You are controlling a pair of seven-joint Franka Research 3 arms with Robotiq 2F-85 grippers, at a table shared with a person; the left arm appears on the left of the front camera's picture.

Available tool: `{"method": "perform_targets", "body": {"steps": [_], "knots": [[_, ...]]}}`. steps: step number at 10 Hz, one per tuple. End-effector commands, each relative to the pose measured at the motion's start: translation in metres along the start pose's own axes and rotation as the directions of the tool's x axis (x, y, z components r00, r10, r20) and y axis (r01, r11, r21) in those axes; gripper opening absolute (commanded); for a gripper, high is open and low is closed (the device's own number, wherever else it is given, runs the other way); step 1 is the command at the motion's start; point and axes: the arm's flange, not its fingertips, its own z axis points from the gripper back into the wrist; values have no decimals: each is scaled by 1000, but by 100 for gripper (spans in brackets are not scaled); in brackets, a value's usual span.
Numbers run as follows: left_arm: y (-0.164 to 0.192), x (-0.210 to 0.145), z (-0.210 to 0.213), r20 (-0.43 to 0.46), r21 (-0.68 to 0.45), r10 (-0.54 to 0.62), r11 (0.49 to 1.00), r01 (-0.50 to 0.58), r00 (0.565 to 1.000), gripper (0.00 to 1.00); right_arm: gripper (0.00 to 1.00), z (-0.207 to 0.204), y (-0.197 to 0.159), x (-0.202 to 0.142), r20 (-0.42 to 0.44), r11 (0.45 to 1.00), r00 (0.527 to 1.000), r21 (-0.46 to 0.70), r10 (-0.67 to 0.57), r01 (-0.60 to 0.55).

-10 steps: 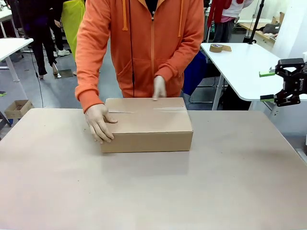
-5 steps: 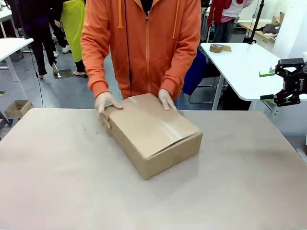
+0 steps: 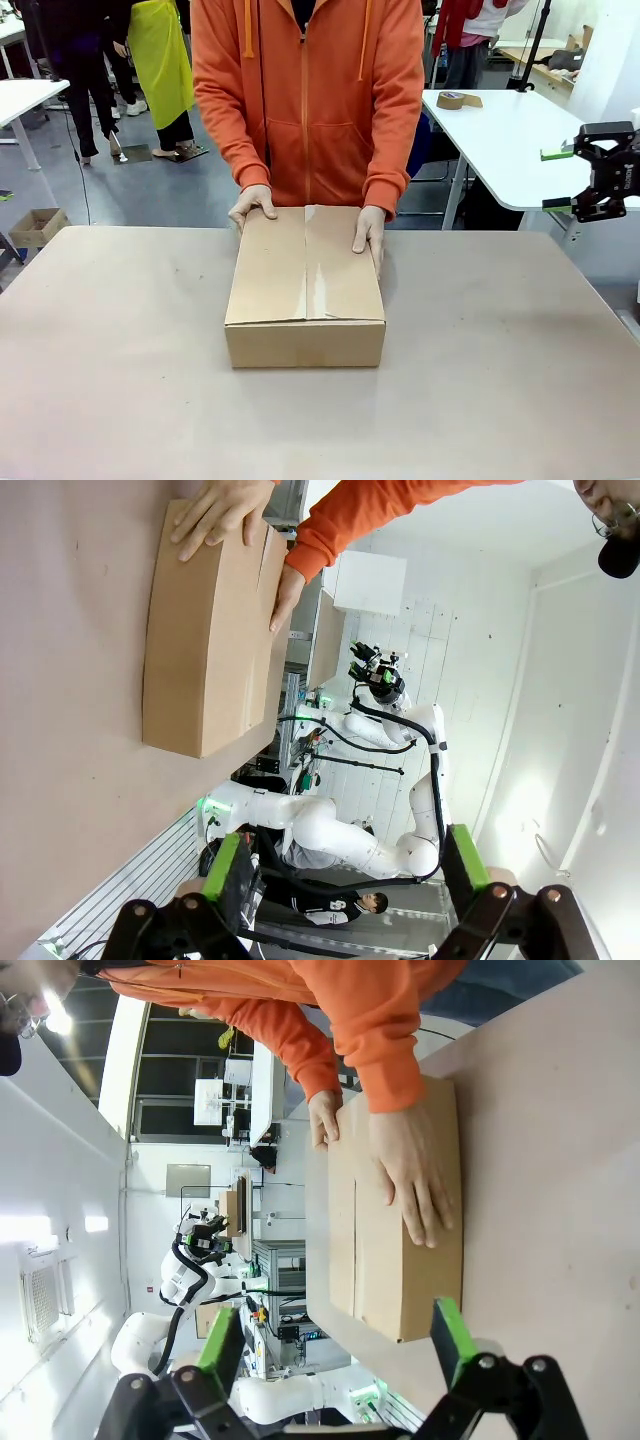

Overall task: Pack the gift set into the box.
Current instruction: Press and hold the closed box until the human finishes sealing it.

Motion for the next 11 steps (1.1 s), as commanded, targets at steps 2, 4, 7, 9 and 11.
{"method": "perform_targets", "body": {"steps": [2, 4, 7, 9, 11], "knots": [[0, 0, 0, 0, 0, 0, 1000, 0, 1000, 100, 100, 0, 0, 0, 0, 1000, 1000, 0, 0, 0], [-24, 16, -80, -87, -95, -231, 970, 223, 969, 100, 100, -83, 29, -1, -210, 986, 964, 7, 163, -166], [-4, -6, -199, -406, -119, -237, 971, 207, 883, 100, 100, -218, 41, -40, -478, 921, 799, 55, 364, -386], [-24, -6, -201, -339, -114, -262, 965, 237, 904, 100, 100, -211, 56, -62, -463, 957, 843, 47, 275, -286], [-24, -6, -201, -339, -114, -262, 965, 237, 904, 100, 100, -211, 56, -62, -463, 957, 843, 47, 275, -286]]}}
